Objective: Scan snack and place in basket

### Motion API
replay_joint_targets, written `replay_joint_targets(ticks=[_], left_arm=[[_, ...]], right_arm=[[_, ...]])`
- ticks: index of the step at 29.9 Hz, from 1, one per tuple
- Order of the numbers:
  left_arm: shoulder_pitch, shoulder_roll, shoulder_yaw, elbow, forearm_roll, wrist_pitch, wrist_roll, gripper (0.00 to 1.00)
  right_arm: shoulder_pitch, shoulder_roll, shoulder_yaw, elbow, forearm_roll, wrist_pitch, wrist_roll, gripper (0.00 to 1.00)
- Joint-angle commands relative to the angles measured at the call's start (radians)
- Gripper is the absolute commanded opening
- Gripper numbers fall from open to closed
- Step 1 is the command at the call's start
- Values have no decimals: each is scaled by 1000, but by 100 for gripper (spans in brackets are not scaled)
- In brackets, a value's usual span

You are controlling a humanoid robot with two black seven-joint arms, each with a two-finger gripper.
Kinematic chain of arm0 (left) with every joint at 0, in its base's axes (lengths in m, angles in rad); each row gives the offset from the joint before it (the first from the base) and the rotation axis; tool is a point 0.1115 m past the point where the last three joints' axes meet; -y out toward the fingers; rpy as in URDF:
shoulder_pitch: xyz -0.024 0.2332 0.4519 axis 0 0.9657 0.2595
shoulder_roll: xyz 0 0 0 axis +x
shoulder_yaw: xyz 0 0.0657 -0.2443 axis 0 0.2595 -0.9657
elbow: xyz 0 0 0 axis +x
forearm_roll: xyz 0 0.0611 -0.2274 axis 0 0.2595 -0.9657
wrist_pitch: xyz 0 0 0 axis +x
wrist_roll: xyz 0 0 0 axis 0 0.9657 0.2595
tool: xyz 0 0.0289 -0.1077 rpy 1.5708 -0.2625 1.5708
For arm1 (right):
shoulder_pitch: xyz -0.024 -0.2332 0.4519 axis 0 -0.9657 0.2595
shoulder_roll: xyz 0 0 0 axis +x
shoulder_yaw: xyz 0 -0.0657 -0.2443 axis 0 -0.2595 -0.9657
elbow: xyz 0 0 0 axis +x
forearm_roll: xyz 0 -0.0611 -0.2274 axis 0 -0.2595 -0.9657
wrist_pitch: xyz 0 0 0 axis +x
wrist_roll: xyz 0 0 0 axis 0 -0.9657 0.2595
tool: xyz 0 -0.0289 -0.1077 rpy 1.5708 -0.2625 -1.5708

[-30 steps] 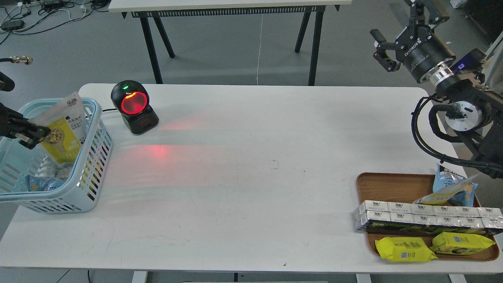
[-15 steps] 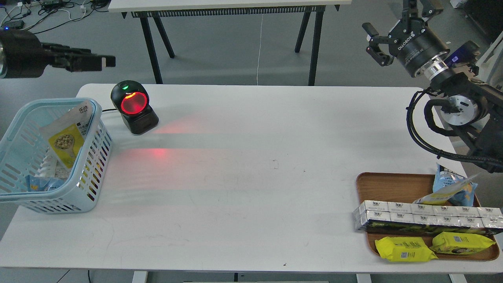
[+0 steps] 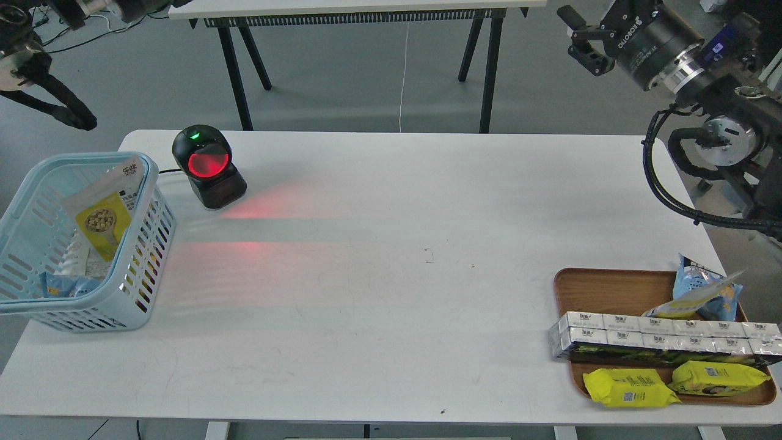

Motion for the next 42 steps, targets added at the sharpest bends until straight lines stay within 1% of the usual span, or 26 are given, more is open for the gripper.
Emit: replay_joint_targets(ticks=[1,4,10,14,21,28,42], left_arm=[[74,-47,-133,65,-3,-19,0,94],[122,-47,-188,83,-3,-19,0,94],[222,-18,-214,73,-1,-19,0,95],[288,-11,-296,61,13,-19,0,96],[375,-10,-305,19,63,-19,0,98],[384,-9,-308,18,71,-19,0,98],[392,0,-320,16,71,-19,0,98]], right_arm=[[-16,-19,-1,1,-8,0,0,99],[-37,-44,-1,4,-8,0,0,99],[-105,-75,6,56,-8,0,0,99],[-120,-75,21,61,-5,0,0,99],[-122,-70,101,63,7,0,0,99],[-146,-62,171,60,82,0,0,99],[-171,-15,144,63,90,0,0,99]])
